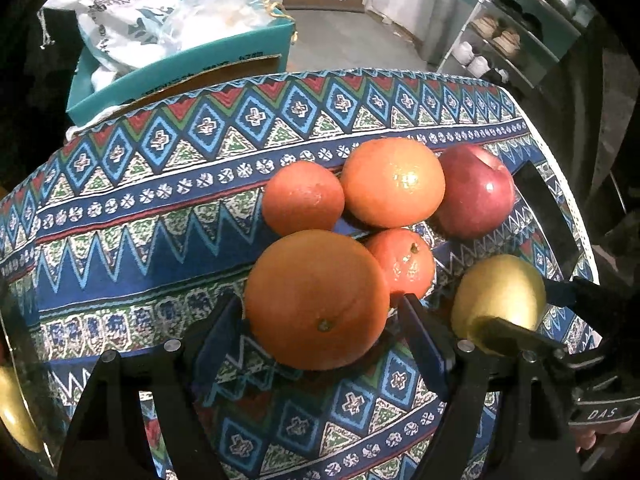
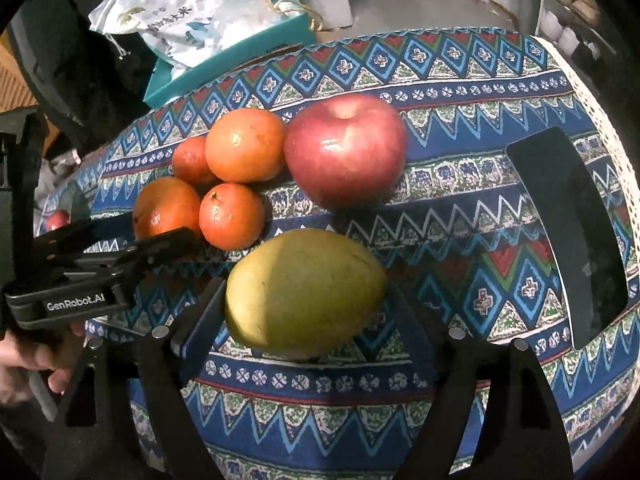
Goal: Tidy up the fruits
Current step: 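Close the left gripper on the large orange while the right gripper closes on the pear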
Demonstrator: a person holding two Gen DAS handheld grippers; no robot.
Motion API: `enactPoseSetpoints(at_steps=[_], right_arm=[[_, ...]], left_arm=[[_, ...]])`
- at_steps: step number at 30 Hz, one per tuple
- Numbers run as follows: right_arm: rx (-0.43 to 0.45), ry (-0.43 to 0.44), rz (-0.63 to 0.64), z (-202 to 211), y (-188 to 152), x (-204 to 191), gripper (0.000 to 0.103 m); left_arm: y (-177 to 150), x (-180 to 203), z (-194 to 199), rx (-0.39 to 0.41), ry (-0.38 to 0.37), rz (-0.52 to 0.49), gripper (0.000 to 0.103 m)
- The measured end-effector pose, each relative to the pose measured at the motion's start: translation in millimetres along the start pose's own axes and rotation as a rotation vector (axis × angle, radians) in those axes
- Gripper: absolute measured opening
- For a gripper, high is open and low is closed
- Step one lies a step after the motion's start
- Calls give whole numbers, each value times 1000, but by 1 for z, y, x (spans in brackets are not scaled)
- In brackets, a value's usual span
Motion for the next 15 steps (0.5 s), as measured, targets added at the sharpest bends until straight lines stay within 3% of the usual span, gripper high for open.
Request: enactPoseSetpoints(at_steps=[6,10,15], right_arm=[[-18,9,3,-7,-1,-3,84],[-36,16,-7,-13,-1,-3,84],[-30,-9,41,-17,-2,-10,83]], left_arm=[[-1,1,-3,2,-44,25,78],[-2,0,-1,14,-26,17,69],[-6,-4,2,20,-32,11,68]])
Point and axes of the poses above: each gripper's, at about its wrist camera, not at the fingertips, and z roughly against the way its jaws point, x to its right, y to its top, the point moved 7 cm from there along -z, roughly the way its jaws point, and after that the axes turned 2 degrees about x, right-handed, at the moved point
